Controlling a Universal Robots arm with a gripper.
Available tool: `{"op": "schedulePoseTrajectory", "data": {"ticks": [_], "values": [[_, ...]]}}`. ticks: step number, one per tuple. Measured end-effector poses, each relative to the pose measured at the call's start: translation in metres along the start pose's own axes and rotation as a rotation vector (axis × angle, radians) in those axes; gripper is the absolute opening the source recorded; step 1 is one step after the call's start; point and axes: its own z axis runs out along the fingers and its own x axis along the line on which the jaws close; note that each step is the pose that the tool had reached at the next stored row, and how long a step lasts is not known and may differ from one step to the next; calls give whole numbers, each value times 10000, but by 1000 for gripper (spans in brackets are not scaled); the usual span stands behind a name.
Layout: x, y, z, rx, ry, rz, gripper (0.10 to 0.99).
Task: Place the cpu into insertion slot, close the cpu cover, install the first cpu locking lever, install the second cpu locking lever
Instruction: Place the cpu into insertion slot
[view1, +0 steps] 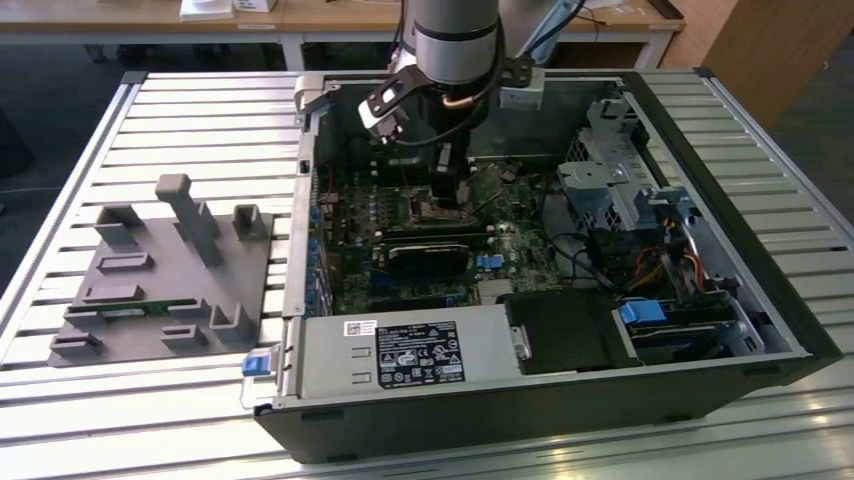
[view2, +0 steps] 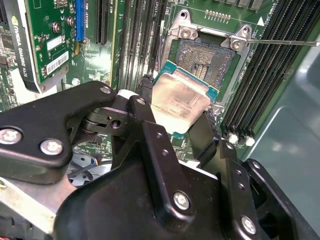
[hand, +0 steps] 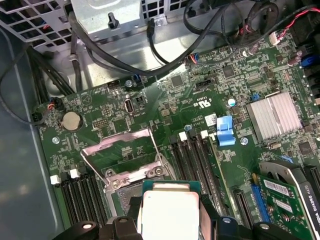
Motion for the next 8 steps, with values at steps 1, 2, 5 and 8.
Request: {"op": "schedulePoseTrajectory", "data": {"ticks": [1, 2, 5, 8], "values": [[0, 0, 4, 0, -2, 32, 541], [0, -1, 7, -1, -5, 61, 541], [0, -1, 17, -2, -12, 151, 541], [0, -2, 27, -2, -19, 244, 541]]}}
